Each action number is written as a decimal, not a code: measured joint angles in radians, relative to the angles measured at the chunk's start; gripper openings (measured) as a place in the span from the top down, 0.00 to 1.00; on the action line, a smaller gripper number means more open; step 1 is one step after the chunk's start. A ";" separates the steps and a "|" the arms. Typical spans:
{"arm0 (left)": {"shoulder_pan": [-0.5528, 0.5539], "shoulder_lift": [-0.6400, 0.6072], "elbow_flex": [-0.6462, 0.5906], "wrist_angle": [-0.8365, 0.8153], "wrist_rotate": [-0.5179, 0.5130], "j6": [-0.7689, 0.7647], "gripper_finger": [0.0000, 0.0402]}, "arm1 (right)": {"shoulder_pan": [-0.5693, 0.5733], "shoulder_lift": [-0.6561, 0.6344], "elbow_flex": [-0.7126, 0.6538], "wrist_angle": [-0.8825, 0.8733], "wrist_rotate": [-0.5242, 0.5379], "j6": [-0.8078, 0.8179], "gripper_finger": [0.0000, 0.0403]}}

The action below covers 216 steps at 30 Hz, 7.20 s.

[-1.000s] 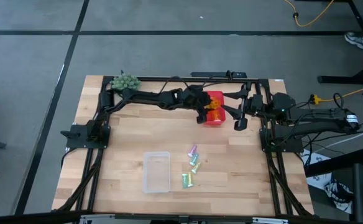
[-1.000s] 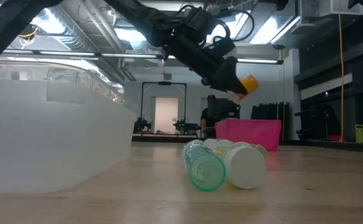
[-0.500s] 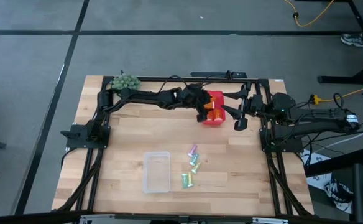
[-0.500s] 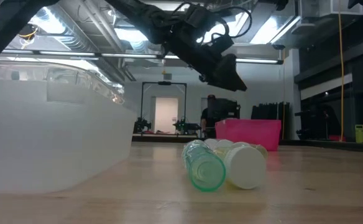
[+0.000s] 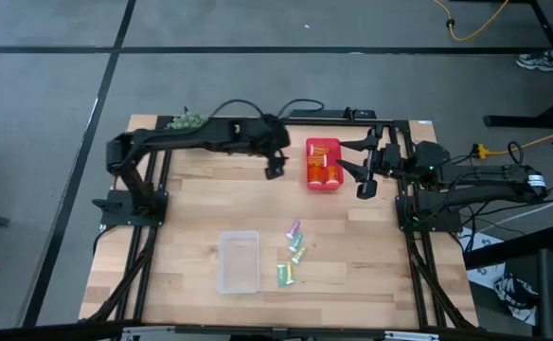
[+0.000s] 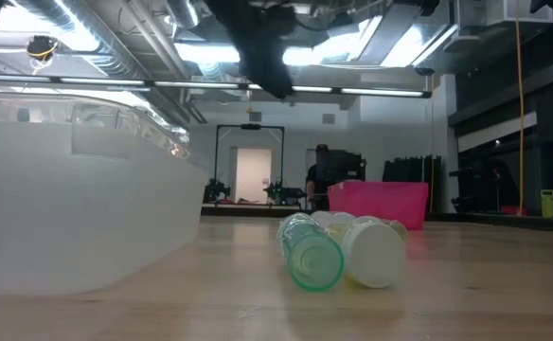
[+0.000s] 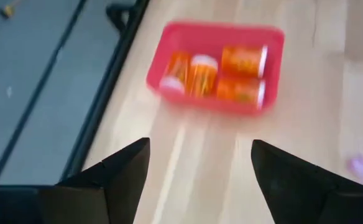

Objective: Pick and place medicine bottles into bin by pill shape (circle, oval)
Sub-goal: Put the small purple pill bottle into the transparent bin

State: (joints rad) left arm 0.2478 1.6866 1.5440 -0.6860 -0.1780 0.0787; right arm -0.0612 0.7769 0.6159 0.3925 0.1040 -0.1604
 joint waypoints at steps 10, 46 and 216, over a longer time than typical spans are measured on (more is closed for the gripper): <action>-0.056 -0.167 0.000 -0.384 0.000 -0.100 0.33 | 0.000 0.000 0.000 -0.026 0.000 0.002 0.46; -0.224 -0.950 -0.676 0.215 -0.014 -0.233 0.32 | 0.000 0.048 0.000 -0.052 0.008 0.170 0.46; -0.177 -1.570 -1.536 0.708 0.094 -0.206 0.32 | 0.173 1.113 0.444 -0.647 -0.134 -0.053 0.56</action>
State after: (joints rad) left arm 0.0707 0.1162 0.0082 0.0223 -0.0837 -0.1276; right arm 0.1116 1.8900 1.0603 -0.2545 -0.0300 -0.2136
